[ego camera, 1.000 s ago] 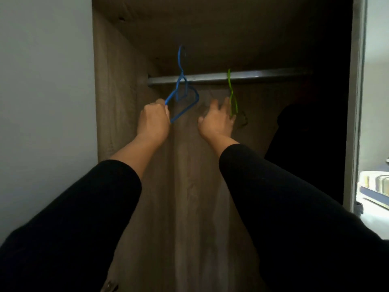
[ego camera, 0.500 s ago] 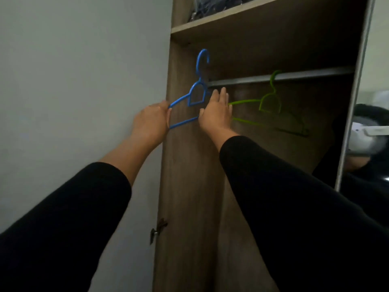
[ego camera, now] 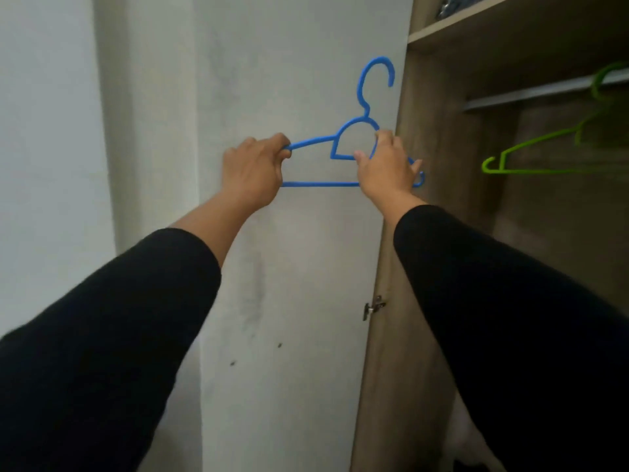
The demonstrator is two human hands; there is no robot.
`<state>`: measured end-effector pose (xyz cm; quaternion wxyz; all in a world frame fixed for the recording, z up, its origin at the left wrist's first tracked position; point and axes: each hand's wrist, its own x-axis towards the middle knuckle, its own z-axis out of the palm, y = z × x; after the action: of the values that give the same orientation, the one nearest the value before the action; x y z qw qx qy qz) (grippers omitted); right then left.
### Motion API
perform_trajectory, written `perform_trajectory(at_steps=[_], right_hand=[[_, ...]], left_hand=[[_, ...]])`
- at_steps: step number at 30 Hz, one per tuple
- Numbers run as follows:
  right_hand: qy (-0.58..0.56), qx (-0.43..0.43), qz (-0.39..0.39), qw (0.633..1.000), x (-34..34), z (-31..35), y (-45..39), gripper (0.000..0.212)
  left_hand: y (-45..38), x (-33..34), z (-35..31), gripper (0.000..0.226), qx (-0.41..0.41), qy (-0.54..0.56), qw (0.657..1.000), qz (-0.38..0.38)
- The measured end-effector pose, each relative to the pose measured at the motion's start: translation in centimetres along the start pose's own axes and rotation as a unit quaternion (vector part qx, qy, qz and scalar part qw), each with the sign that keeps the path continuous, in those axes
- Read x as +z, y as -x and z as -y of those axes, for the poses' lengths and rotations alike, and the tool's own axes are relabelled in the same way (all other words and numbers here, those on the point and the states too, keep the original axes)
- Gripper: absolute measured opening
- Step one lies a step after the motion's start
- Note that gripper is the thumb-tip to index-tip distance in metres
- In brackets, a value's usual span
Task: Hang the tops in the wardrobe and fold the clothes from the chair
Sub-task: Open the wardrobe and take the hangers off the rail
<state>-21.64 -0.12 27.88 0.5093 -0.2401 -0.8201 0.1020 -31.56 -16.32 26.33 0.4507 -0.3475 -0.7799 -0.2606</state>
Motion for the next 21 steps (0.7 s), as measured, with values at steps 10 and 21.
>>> perform_trajectory(at_steps=[10, 21], right_hand=[[-0.06, -0.019, -0.02, 0.998, -1.8, 9.1, 11.9, 0.027], [-0.186, -0.096, 0.186, 0.96, 0.3, 20.3, 25.8, 0.033]], left_hand=[[9.9, -11.9, 8.3, 0.027, -0.069, 0.001, 0.996, 0.051], [21.9, -23.3, 18.2, 0.026, -0.244, -0.081, 0.957, 0.136]])
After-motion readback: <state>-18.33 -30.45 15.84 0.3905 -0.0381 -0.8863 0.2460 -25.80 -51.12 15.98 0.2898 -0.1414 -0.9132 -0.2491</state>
